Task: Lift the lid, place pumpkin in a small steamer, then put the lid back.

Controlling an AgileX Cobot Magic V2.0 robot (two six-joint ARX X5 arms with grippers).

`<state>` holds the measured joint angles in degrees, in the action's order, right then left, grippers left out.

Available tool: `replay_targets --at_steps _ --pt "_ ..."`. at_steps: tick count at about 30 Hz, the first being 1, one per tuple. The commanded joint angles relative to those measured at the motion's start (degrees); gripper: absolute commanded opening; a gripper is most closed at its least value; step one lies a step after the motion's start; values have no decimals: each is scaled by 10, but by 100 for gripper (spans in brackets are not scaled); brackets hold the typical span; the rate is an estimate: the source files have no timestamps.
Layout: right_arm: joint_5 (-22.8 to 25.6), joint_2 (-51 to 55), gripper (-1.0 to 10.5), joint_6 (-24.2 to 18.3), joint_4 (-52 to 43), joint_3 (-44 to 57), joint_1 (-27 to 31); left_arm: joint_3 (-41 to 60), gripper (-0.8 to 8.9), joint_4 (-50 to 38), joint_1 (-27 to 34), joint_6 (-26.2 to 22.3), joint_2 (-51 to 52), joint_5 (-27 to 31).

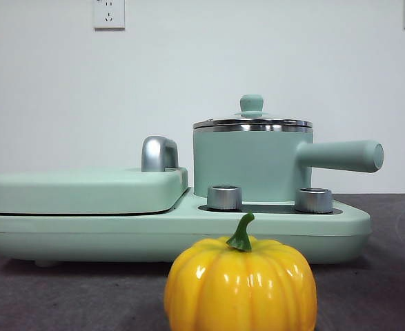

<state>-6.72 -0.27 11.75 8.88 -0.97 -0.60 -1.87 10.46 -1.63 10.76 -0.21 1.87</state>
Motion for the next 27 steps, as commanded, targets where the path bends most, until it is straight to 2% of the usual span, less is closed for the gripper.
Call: replay_targets --at_steps 1,3,5,11,20,24,27 --pt "-27 1 14 94 -7 -9 0 -6 7 11 0 55 -1 -43" --pt "-33 0 13 146 -7 -26 0 -26 9 24 -1 69 -5 -71" --pt "-36 0 13 170 -7 -46 0 -52 9 48 -4 71 -11 -86" --pt "-65 -31 13 179 46 -149 0 -152 9 99 -12 104 -59 -109" --pt "-166 -136 13 133 145 -330 0 -329 9 169 -15 109 -178 -176" --pt "-231 -194 13 84 184 -396 0 -394 9 183 -15 105 -235 -225" --pt "-279 -237 13 38 215 -443 0 -436 9 198 -15 85 -280 -272"
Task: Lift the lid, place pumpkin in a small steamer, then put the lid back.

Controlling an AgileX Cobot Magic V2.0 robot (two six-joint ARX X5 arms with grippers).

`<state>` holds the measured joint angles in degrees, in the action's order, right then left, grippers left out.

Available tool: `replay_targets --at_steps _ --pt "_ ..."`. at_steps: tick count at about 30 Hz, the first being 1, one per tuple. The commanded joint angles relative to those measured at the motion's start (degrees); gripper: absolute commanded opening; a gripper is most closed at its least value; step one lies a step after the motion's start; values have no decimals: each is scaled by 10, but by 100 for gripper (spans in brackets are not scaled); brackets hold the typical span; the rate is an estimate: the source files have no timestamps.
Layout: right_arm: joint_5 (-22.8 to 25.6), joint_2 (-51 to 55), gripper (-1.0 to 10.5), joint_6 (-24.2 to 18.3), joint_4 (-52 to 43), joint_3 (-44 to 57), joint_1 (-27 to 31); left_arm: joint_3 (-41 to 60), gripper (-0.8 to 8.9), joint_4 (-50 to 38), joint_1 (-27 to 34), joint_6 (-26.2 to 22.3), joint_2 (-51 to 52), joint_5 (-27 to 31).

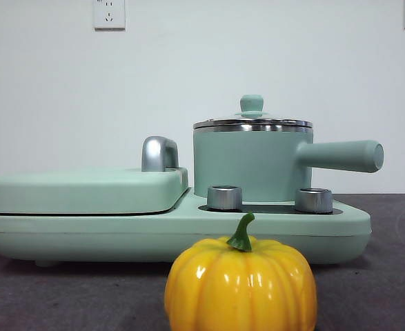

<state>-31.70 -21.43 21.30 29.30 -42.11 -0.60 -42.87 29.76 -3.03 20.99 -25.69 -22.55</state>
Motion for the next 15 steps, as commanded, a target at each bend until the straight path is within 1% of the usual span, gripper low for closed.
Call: replay_targets --at_steps 1,5,7,9,15 --pt "-45 -40 13 -74 19 -47 0 -39 9 12 -1 -25 -41 -47" --pt "-104 -90 13 -116 34 -97 0 -90 9 43 -8 -58 -100 -109" --pt "-129 -111 13 -129 34 -115 0 -113 9 50 -15 -71 -124 -136" --pt "-145 -125 13 -130 33 -124 -1 -128 9 48 -22 -71 -137 -144" --pt "-144 -132 14 -128 30 -127 -1 -137 10 53 -27 -70 -141 -145"
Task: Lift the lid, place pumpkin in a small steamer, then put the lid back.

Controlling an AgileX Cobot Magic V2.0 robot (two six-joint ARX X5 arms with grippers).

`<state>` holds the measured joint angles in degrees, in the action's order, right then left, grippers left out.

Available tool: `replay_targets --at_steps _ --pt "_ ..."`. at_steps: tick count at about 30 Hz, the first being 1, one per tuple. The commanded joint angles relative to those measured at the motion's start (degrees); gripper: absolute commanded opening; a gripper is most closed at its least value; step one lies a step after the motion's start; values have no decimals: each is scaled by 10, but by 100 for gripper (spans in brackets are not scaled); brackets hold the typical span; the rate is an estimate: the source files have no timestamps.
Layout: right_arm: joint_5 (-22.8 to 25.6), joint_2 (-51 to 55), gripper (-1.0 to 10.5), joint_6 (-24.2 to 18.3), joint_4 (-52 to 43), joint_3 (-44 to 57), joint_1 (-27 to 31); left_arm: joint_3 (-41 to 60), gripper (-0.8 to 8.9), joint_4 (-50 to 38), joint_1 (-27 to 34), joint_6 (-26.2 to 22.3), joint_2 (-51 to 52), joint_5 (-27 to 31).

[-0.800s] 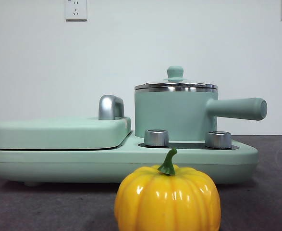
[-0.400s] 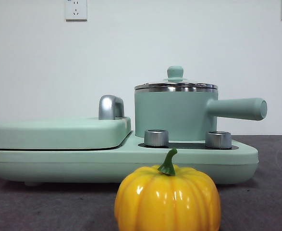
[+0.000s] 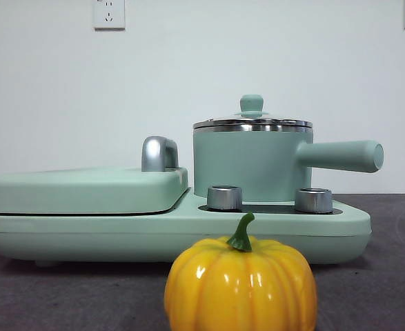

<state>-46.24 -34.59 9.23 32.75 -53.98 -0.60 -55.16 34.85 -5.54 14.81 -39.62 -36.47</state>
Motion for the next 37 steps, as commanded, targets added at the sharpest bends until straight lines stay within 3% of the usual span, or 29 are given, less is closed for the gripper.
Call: replay_targets --at_steps 1,4,8,10,20,24,27,37 --pt "2 -1 15 -7 -4 -9 -1 -14 15 5 -2 -8 -2 -6" --pt "2 -1 89 -7 -1 -9 -1 -14 112 4 -2 -1 -2 -6" --pt "2 -1 346 -7 -1 -9 -1 -14 401 0 -2 18 -5 -6" --pt "1 -1 441 -6 0 -9 -1 -17 467 -2 -4 31 -14 -17" --pt "-6 3 453 38 20 -9 -1 -109 466 -1 -78 25 -161 -21" --pt "-40 8 453 38 50 -9 -1 -171 467 0 -124 6 -241 -15" --pt "-64 15 453 36 90 -9 -1 -220 467 -1 -168 -14 -306 6" --pt "-62 65 452 19 194 -9 -1 -318 467 -23 -276 -86 -471 102"
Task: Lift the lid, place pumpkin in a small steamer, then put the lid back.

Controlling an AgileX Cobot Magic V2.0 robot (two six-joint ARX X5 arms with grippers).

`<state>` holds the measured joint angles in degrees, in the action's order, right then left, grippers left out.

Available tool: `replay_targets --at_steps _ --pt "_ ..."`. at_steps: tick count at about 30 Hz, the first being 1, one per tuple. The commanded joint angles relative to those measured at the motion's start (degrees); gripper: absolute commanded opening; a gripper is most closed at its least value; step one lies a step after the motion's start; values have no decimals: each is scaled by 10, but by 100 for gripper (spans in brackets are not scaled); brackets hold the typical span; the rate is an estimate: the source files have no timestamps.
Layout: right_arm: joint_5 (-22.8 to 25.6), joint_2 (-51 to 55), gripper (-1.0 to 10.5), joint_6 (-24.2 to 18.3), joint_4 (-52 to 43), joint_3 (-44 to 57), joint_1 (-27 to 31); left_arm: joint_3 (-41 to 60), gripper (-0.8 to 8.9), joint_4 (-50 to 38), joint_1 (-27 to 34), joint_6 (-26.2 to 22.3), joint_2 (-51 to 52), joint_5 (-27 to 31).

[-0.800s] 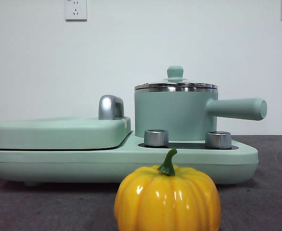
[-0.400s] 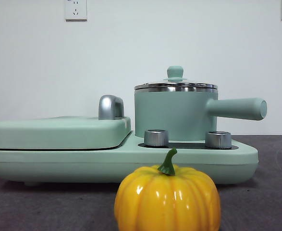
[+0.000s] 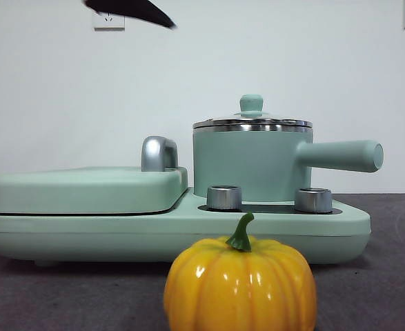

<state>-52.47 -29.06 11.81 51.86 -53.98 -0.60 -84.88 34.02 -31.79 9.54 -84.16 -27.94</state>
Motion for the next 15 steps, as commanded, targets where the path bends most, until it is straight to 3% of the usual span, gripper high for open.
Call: replay_targets --at_steps 1,8,15 --pt "0 17 452 -7 7 -9 -1 -25 467 -28 -22 -41 -41 30" --pt "0 46 452 2 30 -9 -1 -28 467 -118 -57 -73 -106 112" --pt "0 50 452 2 43 -9 -1 -28 462 -162 -77 -118 -145 124"
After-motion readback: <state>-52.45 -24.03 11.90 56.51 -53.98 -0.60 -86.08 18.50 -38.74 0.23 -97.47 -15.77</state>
